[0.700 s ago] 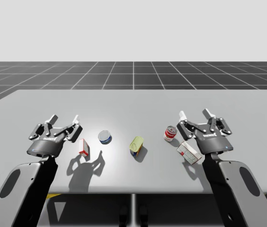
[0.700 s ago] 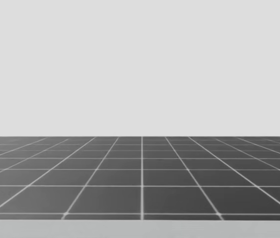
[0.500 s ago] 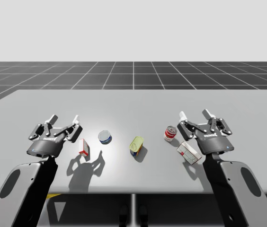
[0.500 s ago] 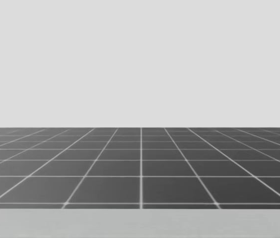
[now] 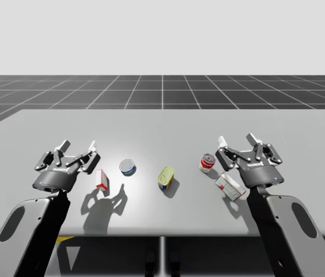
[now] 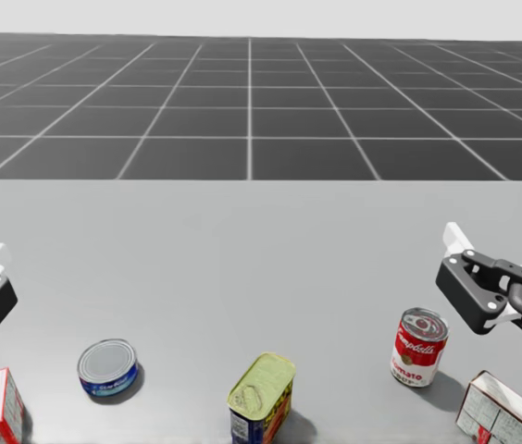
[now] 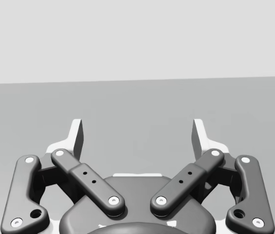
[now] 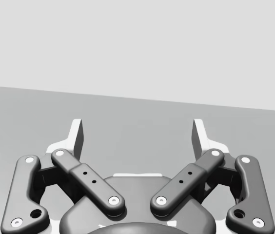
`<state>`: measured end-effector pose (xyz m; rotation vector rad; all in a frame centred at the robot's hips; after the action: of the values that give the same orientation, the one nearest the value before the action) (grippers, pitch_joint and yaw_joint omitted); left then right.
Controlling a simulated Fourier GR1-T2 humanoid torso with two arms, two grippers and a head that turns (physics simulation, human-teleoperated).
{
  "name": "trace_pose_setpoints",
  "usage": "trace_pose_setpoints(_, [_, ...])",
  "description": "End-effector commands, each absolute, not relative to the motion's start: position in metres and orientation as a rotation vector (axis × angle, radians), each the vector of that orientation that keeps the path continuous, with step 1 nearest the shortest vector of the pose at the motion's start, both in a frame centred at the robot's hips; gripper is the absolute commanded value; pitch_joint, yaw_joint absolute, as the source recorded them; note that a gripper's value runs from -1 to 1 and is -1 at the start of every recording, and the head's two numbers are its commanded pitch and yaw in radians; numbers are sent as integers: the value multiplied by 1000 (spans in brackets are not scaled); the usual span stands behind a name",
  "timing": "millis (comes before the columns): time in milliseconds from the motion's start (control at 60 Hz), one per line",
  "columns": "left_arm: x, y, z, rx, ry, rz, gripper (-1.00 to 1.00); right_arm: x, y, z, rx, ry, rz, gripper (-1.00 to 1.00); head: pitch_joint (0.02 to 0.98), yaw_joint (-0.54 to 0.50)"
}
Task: Lift the red soup can off the table.
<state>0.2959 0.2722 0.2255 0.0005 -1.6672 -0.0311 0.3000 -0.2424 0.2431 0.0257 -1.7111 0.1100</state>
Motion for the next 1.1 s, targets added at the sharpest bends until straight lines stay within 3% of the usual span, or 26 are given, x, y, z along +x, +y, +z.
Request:
trace_pose_setpoints(17, [296,273,225,3,-1667,-38,-1000,301,-242,242,14,-1707,113,-1000,627,-89])
trace_pose_setpoints(300, [294,267,223,12,-1669,-67,-1000,301,-243,242,2,-1711,109,-1000,755,-307])
trace_pose_setpoints(483, [295,264,221,12,-1668,-77,-1000,300,-242,242,4,-1705,119,-1000,786,-340])
trace_pose_setpoints(583, [295,263,221,18,-1670,-83,-1000,298,-238,242,87,-1647,158,-1000,781,-332])
trace_pose_setpoints(717, [295,262,221,17,-1670,-82,-1000,292,-234,243,97,-1571,219,-1000,773,-318])
trace_pose_setpoints(900, [294,261,220,19,-1668,-87,-1000,273,-238,250,224,-1419,324,-1000,766,-321])
trace_pose_setpoints(1100, [294,260,220,22,-1667,-88,-1000,266,-247,244,217,-1344,365,-1000,759,-323])
